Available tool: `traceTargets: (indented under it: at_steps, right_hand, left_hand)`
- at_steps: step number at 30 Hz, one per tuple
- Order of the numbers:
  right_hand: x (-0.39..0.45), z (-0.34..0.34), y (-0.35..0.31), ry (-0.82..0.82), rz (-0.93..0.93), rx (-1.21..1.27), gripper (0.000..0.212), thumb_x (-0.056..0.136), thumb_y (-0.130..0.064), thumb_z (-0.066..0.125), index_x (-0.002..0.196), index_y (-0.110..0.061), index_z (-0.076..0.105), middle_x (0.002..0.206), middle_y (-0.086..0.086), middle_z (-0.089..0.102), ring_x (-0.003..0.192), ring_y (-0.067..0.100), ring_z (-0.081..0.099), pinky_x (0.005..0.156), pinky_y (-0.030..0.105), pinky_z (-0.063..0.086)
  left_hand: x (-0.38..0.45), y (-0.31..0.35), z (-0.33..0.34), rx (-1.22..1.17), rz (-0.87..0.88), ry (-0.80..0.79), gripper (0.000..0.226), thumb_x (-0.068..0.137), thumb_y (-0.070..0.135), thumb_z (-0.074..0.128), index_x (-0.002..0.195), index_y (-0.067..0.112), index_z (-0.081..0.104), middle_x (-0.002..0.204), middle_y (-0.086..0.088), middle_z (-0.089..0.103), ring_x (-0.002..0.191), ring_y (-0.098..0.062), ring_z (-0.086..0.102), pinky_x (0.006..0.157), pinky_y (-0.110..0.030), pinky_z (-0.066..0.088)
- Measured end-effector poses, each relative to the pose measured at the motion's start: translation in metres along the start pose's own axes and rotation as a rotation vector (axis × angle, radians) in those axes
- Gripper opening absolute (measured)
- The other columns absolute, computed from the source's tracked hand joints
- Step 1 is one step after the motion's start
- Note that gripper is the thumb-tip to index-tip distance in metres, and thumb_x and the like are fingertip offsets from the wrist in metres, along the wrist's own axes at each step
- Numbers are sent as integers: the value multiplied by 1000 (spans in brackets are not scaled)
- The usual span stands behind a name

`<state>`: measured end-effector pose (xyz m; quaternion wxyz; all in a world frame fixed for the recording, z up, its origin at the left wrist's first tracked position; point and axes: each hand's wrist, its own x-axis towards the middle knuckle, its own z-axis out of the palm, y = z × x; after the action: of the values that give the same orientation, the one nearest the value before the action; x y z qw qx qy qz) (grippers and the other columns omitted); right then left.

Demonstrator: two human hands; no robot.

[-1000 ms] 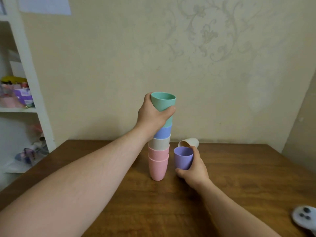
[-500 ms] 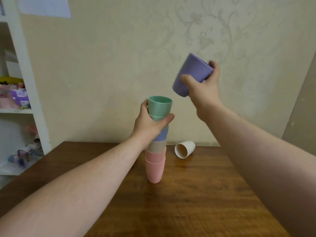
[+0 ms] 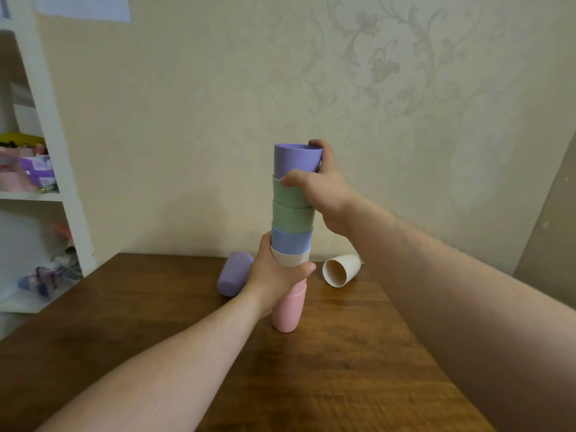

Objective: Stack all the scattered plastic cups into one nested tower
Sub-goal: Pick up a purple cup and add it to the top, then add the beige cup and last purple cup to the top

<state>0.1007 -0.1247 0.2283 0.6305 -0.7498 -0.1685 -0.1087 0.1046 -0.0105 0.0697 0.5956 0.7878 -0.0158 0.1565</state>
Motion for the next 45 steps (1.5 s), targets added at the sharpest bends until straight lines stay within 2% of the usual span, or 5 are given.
traceTargets:
  at_steps: [15,25,30,39,45]
  right_hand:
    - [23,-55,90,298,47,-285,83,91,-1,46,166,-34,35,143,6,58,114,23,62,83,31,51]
    - [28,-75,235,-478,89,-1558,101,101,-13,63,171,-39,-5,181,0,-2,159,44,19,124,62,31]
    - [20,-73,251,-348,37,-1486,80,93,-10,69,161,-26,30,158,1,41,134,39,43,101,51,55]
    - [-27,-87,205,-47,327,-855,75,65,-51,80,134,-35,56,131,-10,66,121,26,64,100,40,53]
    - [-86,-90,192,55,450,-436,70,72,-31,98,121,-40,49,106,-26,62,112,18,67,102,46,60]
  left_hand:
    - [43,-10,35,-99,49,71,87,59,38,93,136,36,51,110,12,76,97,-16,76,87,-47,66]
    - [62,-25,40,-148,76,38,99,60,39,95,146,36,47,115,20,76,103,-4,76,96,-38,63]
    - [65,-27,39,-134,73,23,95,63,35,97,144,39,47,113,18,77,101,-4,77,93,-37,64]
    - [42,-15,26,-158,79,-61,81,79,9,95,142,30,49,114,9,77,88,5,75,83,-26,58]
    - [6,-11,18,-155,81,-62,82,76,14,98,140,34,51,115,13,78,95,1,77,88,-30,60]
